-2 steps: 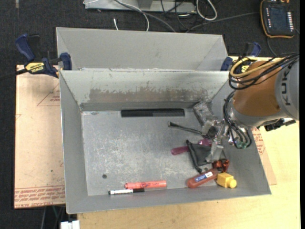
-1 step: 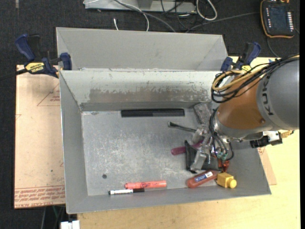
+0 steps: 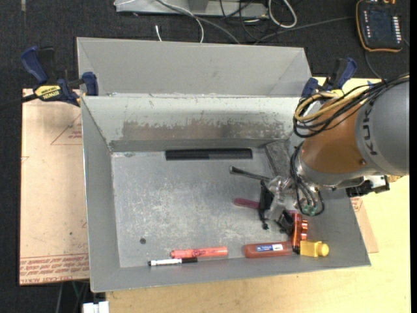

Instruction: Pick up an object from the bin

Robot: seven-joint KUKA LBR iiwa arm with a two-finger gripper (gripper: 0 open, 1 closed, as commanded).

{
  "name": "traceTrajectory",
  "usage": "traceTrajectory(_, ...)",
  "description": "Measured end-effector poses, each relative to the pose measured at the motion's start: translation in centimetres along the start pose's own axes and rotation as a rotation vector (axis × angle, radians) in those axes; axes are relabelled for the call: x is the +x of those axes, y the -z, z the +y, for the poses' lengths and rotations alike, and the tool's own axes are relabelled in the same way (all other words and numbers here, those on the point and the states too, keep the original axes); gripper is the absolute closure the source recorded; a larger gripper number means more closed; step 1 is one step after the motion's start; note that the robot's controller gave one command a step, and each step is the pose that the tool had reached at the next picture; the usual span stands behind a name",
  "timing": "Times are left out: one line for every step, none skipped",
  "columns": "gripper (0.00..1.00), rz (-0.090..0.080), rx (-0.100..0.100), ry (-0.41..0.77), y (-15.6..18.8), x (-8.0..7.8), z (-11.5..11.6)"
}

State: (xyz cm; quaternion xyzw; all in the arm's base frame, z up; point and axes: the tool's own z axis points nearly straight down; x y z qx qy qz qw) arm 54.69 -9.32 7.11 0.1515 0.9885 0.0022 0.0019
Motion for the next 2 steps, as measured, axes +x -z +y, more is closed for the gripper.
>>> traceTrajectory(1.00, 0.000, 0.000, 0.000, 0.0, 0.0, 0.0)
traceTrajectory(1.00, 0.011, 0.001, 0.000, 1.6, 0.3, 0.0)
